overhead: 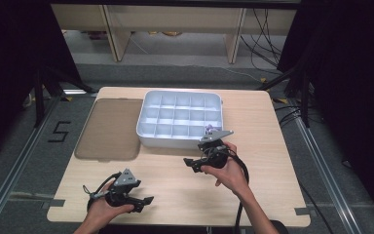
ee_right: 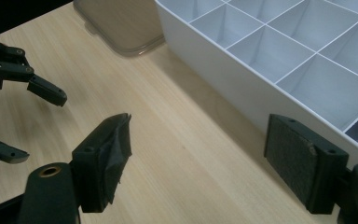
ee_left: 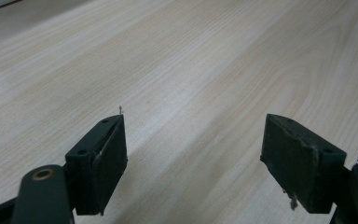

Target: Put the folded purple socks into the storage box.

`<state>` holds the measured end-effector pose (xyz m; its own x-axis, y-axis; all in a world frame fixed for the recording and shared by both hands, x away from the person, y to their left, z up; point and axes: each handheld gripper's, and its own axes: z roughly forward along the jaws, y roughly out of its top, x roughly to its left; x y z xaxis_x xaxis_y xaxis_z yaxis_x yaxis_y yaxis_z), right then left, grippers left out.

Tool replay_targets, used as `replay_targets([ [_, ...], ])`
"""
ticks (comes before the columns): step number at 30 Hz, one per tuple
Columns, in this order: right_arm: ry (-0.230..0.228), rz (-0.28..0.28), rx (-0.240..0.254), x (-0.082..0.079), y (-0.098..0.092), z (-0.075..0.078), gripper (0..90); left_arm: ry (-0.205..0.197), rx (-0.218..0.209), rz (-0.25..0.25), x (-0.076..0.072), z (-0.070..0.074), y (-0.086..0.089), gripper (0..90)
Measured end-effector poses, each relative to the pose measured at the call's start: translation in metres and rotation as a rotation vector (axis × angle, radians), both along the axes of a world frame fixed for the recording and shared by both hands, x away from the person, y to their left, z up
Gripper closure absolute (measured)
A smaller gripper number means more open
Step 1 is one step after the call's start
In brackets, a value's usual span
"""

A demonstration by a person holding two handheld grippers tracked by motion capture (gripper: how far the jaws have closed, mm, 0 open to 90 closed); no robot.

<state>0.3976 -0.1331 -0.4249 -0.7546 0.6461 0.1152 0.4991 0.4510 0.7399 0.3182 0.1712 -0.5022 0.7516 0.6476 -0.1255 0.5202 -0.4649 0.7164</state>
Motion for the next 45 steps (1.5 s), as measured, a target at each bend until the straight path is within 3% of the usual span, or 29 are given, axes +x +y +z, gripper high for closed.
replay_targets([
  [2,-0.028,0.025,0.008,-0.001,0.001,-0.001,24.0,0.001,-0.001,0.001,0.0,0.0,0.0,21.8],
  [3,-0.021,0.042,0.01,0.0,0.001,-0.001,24.0,0.001,-0.001,0.001,0.0,0.0,0.0,21.9],
  [4,-0.013,0.022,0.01,-0.003,0.001,-0.001,24.0,0.001,-0.001,0.001,0.0,0.0,0.0,21.8],
  [7,-0.029,0.033,0.011,-0.006,0.002,-0.002,24.1,0.002,-0.002,-0.001,0.0,0.0,0.0,21.9],
  [8,-0.01,0.024,0.01,-0.008,0.003,-0.001,24.1,0.001,-0.002,-0.001,0.0,0.0,0.0,21.8],
  [27,-0.009,0.05,-0.006,-0.022,0.004,-0.017,24.0,0.006,0.002,0.0,-0.001,-0.001,-0.002,21.8],
  [28,0.016,0.043,-0.005,-0.025,0.004,-0.016,23.9,0.005,0.002,0.001,-0.001,-0.001,-0.001,21.8],
  [29,-0.004,0.058,-0.001,-0.024,0.005,-0.018,23.9,0.007,-0.006,0.006,-0.001,-0.001,-0.002,21.8],
  [36,0.017,0.053,-0.006,-0.031,0.005,-0.021,23.5,0.012,-0.006,0.004,-0.002,-0.001,-0.003,21.8],
  [37,0.0,0.068,0.008,-0.03,0.006,-0.023,23.4,0.012,-0.005,0.001,-0.002,-0.001,-0.002,21.8],
  [40,0.026,0.058,0.002,-0.035,0.005,-0.024,23.1,-0.002,0.009,-0.013,-0.001,0.0,-0.002,21.8],
  [43,0.007,0.084,0.004,-0.035,0.005,-0.027,22.4,0.0,0.007,-0.011,-0.001,0.0,-0.002,21.9],
  [45,0.013,0.066,0.01,-0.038,0.005,-0.027,21.9,0.0,0.007,-0.011,-0.001,0.0,-0.002,21.8],
])
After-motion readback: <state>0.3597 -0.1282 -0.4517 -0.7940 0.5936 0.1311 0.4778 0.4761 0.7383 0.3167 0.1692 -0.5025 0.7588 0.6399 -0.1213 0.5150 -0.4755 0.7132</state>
